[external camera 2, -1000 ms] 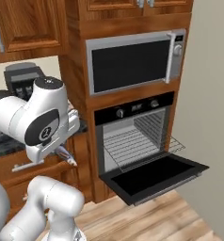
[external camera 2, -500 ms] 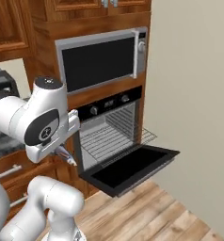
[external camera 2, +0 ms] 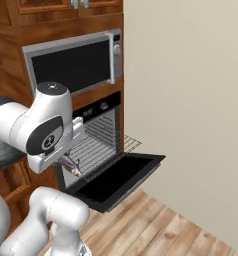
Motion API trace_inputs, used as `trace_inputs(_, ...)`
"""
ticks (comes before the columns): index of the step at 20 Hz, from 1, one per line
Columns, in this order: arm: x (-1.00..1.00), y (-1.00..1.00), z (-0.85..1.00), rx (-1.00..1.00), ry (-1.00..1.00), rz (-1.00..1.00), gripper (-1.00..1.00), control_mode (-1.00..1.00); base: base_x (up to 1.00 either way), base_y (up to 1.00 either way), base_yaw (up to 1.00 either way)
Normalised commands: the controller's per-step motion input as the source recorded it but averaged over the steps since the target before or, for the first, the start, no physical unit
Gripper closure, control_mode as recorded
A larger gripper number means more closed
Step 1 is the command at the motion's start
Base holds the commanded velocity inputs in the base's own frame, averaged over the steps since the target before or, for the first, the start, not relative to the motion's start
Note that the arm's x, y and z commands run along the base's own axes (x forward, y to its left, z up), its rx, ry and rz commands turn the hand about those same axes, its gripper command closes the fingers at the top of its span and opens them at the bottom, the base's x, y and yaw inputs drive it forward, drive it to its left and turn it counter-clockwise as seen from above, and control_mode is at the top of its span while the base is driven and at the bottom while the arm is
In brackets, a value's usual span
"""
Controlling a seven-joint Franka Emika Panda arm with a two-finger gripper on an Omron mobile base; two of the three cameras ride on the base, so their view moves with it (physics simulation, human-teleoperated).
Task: Place the fish on the rack of the oven, and slide the rack back inside. Close the oven door.
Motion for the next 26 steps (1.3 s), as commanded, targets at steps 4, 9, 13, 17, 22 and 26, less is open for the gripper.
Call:
trace_inputs(4,0.0,0.0,0.0,0.0,0.0,0.0,1.0,1.0,0.47,0.31,-0.32)
trace_inputs(9,0.0,0.0,0.0,0.0,0.0,0.0,1.0,1.0,0.39,0.43,-0.22)
trace_inputs(13,0.0,0.0,0.0,0.0,0.0,0.0,1.0,1.0,0.34,0.19,-0.14)
trace_inputs(17,0.0,0.0,0.0,0.0,0.0,0.0,1.0,1.0,0.18,-0.07,-0.11)
trace_inputs(22,0.0,0.0,0.0,0.0,0.0,0.0,1.0,1.0,0.4,-0.01,-0.1)
trace_inputs(26,0.0,0.0,0.0,0.0,0.0,0.0,1.0,1.0,0.52,0.0,-0.07)
